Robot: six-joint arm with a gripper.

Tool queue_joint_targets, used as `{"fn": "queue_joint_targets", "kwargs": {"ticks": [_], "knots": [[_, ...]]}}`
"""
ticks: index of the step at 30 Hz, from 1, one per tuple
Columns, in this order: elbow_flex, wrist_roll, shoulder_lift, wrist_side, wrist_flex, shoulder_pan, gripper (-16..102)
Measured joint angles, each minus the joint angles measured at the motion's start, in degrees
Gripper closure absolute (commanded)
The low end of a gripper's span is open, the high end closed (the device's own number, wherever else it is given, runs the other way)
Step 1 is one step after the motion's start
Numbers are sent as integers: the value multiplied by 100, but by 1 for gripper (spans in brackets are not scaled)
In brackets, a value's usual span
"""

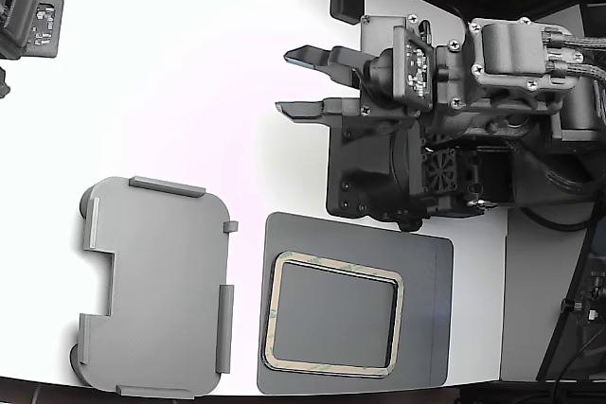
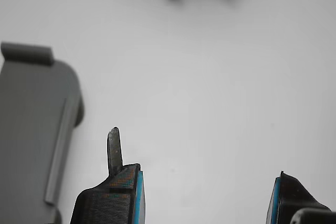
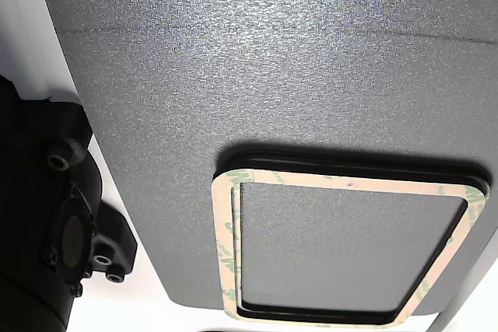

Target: Grab top frame and put it into gray box.

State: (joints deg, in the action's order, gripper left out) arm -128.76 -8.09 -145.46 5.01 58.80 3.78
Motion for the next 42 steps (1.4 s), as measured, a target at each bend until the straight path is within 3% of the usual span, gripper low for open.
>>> {"fn": "queue_joint_targets", "kwargs": {"ticks": [4, 16, 22, 28, 36, 38, 42], "knots": [[615, -1020, 642, 255, 158, 633, -14], [1670, -3480, 1740, -1143, 1020, 2109, -10], [2364, -5344, 2584, -879, 1995, 2997, -13], [2997, -6864, 3401, -264, 2865, 3885, -14], [3718, -8121, 4351, 264, 3542, 4922, -9], [3744, -8376, 4518, 325, 3551, 5150, -14], [3981, -8842, 4922, 229, 3551, 5502, -1]]}}
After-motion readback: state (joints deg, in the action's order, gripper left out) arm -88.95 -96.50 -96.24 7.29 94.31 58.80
